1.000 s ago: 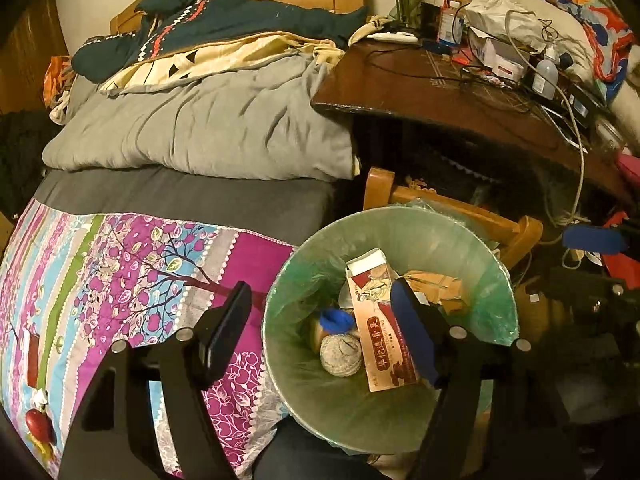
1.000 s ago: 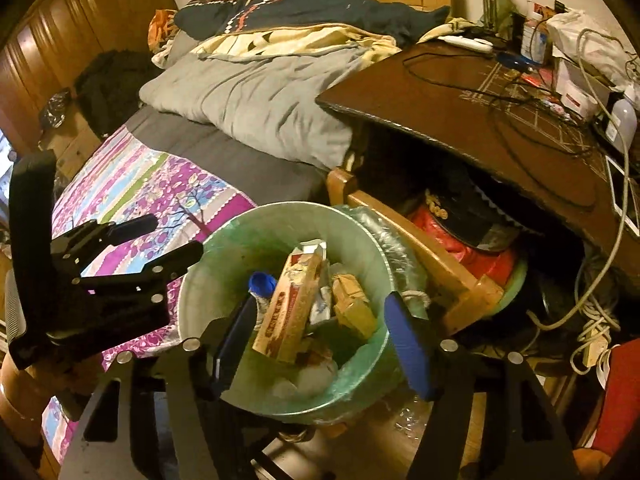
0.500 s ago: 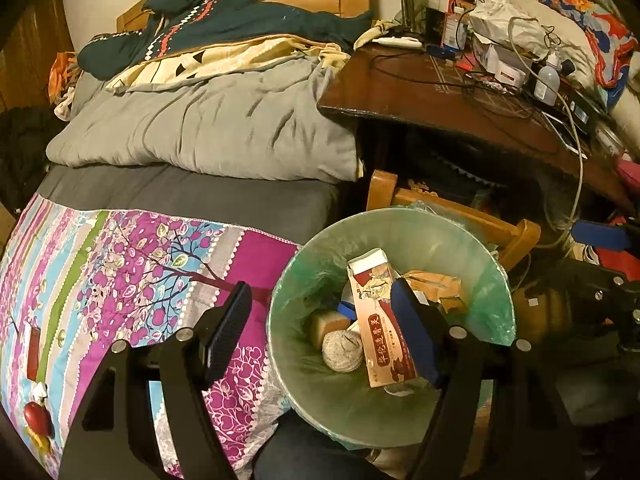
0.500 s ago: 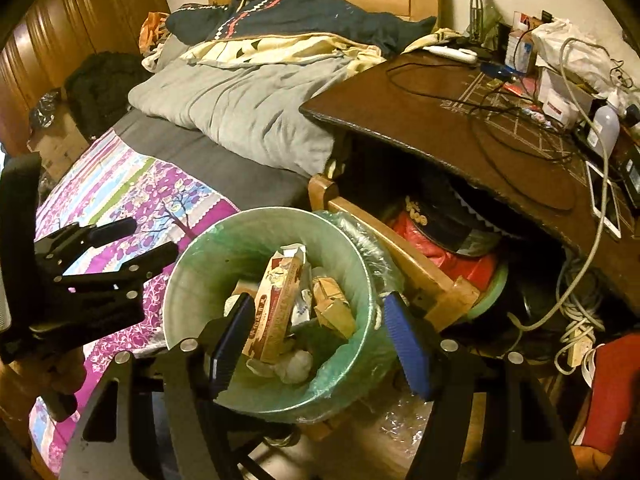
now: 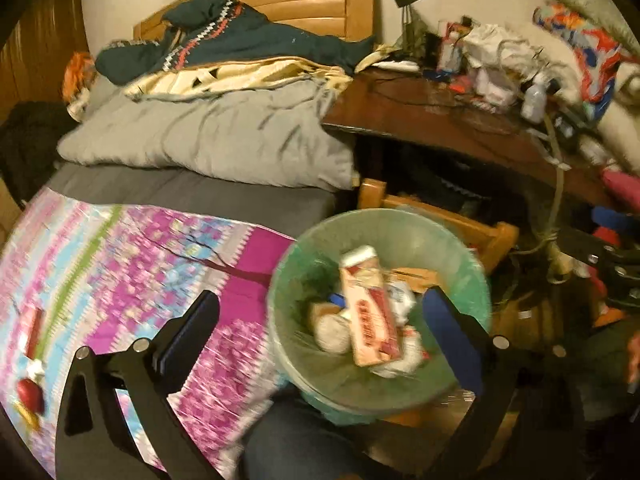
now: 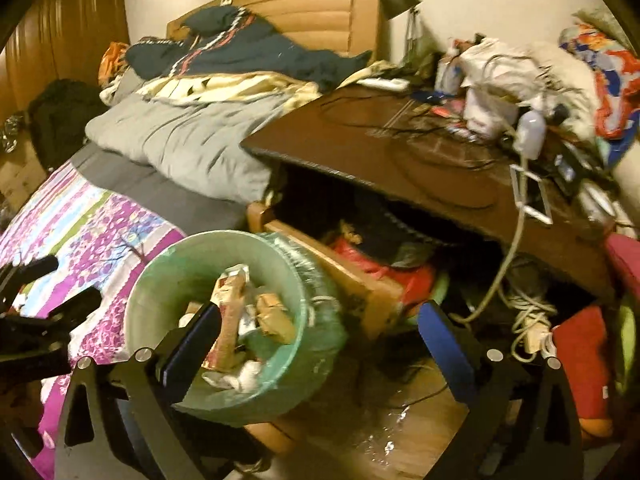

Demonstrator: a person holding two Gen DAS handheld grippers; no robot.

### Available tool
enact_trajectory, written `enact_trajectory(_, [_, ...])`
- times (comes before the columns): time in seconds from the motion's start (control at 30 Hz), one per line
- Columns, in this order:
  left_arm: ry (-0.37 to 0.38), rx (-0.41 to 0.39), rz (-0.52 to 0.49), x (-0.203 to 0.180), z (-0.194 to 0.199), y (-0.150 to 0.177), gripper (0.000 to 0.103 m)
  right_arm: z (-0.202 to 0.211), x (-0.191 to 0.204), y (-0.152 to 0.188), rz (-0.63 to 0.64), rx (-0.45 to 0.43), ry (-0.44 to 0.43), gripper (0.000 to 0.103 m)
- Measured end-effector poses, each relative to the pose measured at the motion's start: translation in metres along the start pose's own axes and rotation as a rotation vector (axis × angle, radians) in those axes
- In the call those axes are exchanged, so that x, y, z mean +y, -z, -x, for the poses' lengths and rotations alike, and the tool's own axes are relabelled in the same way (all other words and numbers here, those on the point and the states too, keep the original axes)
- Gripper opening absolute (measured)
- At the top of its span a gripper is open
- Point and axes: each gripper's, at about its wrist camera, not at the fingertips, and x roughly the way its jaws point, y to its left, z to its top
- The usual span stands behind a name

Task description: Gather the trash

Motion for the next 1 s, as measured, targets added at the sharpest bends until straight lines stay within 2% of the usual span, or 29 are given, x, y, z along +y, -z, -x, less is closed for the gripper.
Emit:
enact_trajectory(0.13, [0.033, -0.041, 0.051, 0.002, 0.016, 0.011, 0.098, 0.022, -0.002, 0.008, 0.028, -0.070, 0.023, 0.098])
enact_trajectory(0.27, [0.029, -0.075, 0.063, -0.002, 0.026, 0.019, 0.098, 0.049, -0.001, 0.026, 0.055, -0.158, 0.045, 0.098])
enact_trajectory(0.37, [0.039, -0.095, 0.070, -0.002, 0.033, 0.023, 0.098, 0.058, 0.001, 0.040, 0.073, -0.156, 0.049, 0.098])
enact_trajectory(0.53, [0.006, -0.126, 0.079, -0.003, 0.040, 0.030, 0.098, 0.063, 0.005, 0.056, 0.048, -0.154, 0.013, 0.098])
enact_trajectory(0.7, [0.007, -0.167, 0.091, -0.002, 0.045, 0.034, 0.098, 0.072, 0.016, 0.062, 0.070, -0.228, 0.004, 0.098])
enact_trajectory(0.83, [-0.033, -0.244, 0.124, 0.001, 0.051, 0.041, 0.098, 0.085, 0.026, 0.068, 0.107, -0.314, 0.014, 0.098])
enact_trajectory(1.0, [-0.054, -0.269, 0.147, 0.004, 0.052, 0.048, 0.098, 0.097, 0.040, 0.077, 0.174, -0.393, 0.036, 0.098])
